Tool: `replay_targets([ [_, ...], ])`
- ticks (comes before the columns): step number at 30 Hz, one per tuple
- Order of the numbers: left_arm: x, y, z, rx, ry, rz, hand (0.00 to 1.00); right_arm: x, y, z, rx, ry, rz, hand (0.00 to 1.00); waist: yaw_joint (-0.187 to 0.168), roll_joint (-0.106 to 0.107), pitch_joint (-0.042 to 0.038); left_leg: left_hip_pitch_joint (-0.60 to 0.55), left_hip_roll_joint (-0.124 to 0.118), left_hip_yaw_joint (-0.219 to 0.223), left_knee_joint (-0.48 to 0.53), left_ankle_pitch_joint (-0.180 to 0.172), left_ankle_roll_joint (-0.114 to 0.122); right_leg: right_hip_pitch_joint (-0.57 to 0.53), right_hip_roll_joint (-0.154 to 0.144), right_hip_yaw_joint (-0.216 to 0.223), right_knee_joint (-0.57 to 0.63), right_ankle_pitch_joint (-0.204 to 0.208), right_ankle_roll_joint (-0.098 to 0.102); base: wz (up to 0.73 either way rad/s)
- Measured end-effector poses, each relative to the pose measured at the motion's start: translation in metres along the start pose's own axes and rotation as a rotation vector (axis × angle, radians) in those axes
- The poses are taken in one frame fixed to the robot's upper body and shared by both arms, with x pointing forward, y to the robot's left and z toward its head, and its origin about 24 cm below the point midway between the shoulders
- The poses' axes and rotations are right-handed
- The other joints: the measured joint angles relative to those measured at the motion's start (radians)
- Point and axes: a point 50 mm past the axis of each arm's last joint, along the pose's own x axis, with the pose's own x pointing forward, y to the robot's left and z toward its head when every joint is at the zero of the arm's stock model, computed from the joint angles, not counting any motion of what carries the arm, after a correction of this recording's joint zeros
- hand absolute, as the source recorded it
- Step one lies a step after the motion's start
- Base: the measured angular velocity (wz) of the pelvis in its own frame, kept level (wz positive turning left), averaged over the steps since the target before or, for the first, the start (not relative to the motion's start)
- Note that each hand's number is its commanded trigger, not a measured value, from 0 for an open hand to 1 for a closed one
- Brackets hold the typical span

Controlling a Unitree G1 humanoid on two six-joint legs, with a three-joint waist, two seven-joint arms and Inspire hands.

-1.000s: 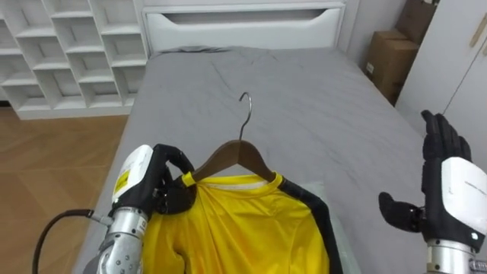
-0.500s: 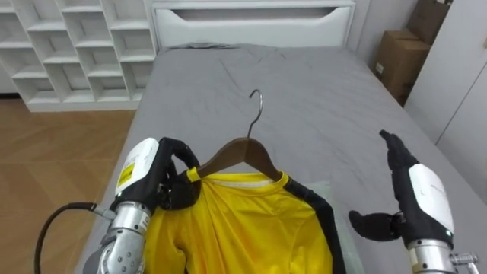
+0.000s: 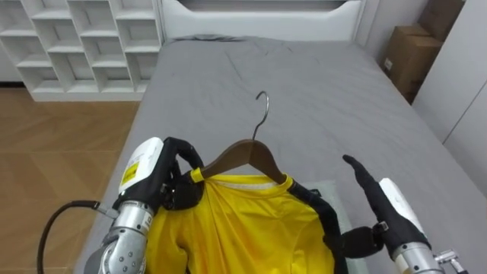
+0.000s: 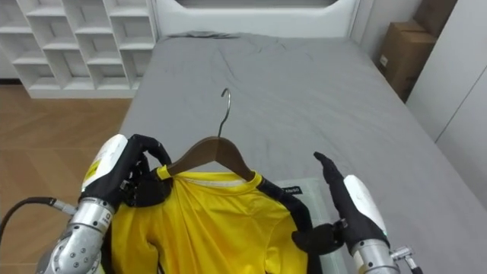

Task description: Hang clothes

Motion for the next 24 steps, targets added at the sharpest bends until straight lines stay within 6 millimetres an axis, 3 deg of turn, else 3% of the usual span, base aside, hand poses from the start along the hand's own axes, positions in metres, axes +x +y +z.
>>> replay_targets([
  [5,0.0,0.0,0.001,-0.001,-0.008,0.001,1.0,0.002,0.002,0.002,-0.004,-0.006,0.072,0.0,0.0,-0.013,0.0053,0.0,0.0,0.0,0.0,0.0,0.0,-0.001,0.0,-0.001,0.003,0.0,0.0,0.0],
  [15,0.001,0.0,0.003,-0.006,-0.022,0.002,1.0,0.009,0.0,0.011,-0.011,-0.04,0.083,0.0,0.015,-0.02,0.0042,0.001,0.0,0.0,0.003,0.0,0.0,-0.001,0.0,-0.002,0.004,0.002,0.0,0.0],
  [19,0.001,-0.002,0.005,-0.018,-0.032,0.001,1.0,0.023,-0.006,0.03,-0.023,-0.106,0.056,0.0,0.017,-0.023,0.0044,0.0,0.0,-0.001,0.003,0.0,0.0,-0.001,0.0,-0.003,0.005,0.002,0.0,0.0],
  [24,0.001,-0.004,0.007,-0.027,-0.033,-0.001,1.0,0.033,-0.012,0.046,-0.029,-0.162,0.005,0.0,0.022,-0.043,0.0016,-0.001,0.001,-0.008,0.003,0.0,0.0,0.001,0.0,-0.012,0.003,0.002,-0.001,0.04],
])
